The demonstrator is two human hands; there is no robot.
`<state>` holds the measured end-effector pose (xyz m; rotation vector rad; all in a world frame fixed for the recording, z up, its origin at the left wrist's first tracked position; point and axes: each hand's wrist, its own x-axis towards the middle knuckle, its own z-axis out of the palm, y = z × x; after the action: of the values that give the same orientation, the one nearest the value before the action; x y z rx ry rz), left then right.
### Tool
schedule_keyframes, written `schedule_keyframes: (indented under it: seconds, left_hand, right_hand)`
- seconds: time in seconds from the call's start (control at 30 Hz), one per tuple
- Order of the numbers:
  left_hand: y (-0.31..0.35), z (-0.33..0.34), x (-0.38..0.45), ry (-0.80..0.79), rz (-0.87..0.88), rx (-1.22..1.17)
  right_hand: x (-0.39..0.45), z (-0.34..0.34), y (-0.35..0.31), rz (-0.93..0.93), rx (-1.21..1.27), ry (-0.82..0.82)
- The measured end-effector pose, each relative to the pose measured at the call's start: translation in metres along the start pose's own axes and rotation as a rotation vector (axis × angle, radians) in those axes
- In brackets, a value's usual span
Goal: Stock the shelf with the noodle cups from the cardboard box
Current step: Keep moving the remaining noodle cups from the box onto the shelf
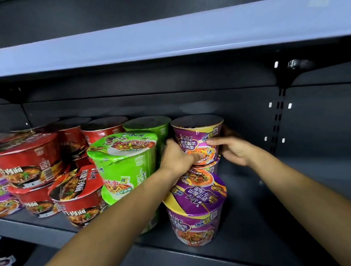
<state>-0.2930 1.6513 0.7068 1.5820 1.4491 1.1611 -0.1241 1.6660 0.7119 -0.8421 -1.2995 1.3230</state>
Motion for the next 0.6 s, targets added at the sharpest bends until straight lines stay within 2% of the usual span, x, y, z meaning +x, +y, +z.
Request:
schedule_keyframes:
  seconds: [0.27, 0.6]
  left_hand:
    - [-0.006, 0.002, 0.005, -0.024, 0.001, 0.002]
    - [-0.003, 0.000, 0.002, -0.005, -0.039, 0.089]
  right_hand:
    - [0.000, -0.004, -0.002, -0.008, -0.009, -0.027]
    - [-0.013, 0.003, -0.005, 0.018, -0.048, 0.044]
